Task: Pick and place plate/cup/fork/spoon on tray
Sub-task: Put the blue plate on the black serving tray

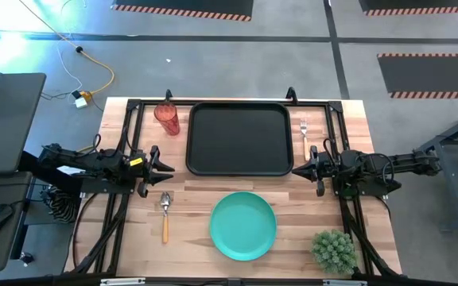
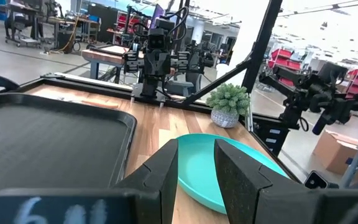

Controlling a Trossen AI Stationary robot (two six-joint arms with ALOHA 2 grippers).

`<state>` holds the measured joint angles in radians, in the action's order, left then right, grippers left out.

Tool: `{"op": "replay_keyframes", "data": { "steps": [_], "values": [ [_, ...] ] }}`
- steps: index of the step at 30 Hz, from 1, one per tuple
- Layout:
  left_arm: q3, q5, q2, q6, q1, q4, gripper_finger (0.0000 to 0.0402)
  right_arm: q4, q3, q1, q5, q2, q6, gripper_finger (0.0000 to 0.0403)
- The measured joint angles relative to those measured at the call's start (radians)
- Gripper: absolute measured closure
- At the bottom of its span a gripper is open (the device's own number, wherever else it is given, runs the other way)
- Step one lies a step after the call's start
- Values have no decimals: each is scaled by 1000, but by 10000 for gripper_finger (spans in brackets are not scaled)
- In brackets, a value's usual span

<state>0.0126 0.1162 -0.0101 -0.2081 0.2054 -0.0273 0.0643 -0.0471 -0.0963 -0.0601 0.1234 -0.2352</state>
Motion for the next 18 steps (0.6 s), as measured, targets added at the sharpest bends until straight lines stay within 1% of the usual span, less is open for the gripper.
{"op": "replay_keyframes", "data": {
  "steps": [8,18],
  "values": [
    [0,1,0,-9,0,-1,307,0,0,0,0,0,0,403],
    [0,2,0,-269,0,-3,307,0,0,0,0,0,0,403]
  ]
}}
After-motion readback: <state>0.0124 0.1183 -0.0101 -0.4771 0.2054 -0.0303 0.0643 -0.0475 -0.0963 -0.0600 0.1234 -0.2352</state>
